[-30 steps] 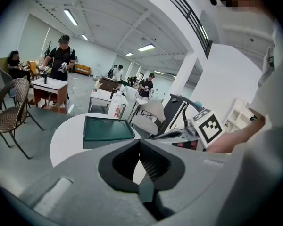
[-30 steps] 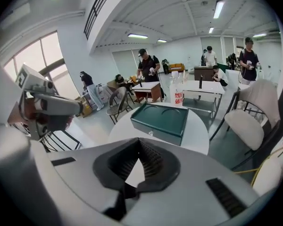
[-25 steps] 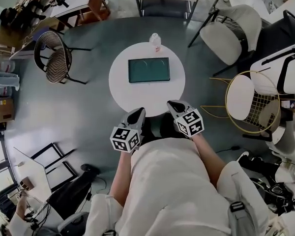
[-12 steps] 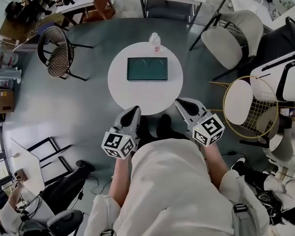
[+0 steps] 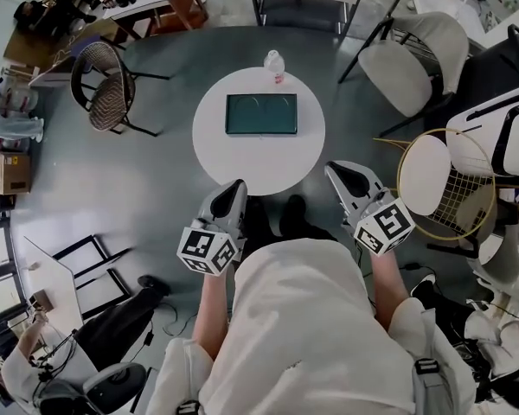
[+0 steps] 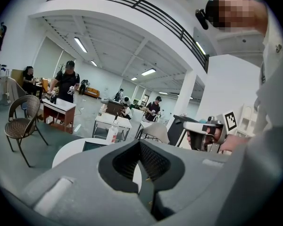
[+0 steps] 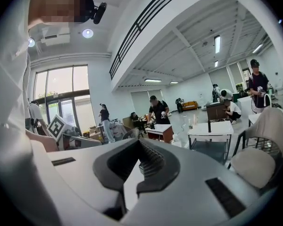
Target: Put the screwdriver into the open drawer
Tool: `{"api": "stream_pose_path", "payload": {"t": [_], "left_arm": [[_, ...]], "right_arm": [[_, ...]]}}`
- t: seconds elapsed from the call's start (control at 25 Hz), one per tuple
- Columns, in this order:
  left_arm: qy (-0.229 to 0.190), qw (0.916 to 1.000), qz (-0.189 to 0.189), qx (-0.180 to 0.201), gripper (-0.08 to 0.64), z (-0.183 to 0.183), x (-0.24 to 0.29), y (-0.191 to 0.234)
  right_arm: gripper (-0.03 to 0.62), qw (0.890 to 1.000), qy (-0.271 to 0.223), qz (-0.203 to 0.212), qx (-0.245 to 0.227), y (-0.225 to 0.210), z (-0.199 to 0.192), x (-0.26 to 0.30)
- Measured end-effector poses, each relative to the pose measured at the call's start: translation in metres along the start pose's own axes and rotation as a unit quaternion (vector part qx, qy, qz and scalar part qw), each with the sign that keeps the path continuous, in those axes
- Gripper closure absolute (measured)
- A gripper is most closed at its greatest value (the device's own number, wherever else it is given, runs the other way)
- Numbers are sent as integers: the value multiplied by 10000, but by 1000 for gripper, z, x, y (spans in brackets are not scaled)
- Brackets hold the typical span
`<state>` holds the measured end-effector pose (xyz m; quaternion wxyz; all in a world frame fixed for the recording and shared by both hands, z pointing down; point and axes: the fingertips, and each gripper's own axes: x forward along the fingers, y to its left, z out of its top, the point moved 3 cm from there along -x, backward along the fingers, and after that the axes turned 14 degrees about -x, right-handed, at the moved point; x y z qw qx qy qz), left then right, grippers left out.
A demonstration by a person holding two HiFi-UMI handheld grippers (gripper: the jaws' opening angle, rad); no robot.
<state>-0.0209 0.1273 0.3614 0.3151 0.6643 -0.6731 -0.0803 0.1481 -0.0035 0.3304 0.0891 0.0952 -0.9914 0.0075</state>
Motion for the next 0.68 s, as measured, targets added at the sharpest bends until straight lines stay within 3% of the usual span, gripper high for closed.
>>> {"api": "stream_pose_path", "payload": {"t": [0.68], "left_arm": [[63,9999,-68,75,548,-1,12,-4]], "right_arm": [[588,9998,119,-149,13,-6,-7,1]]}}
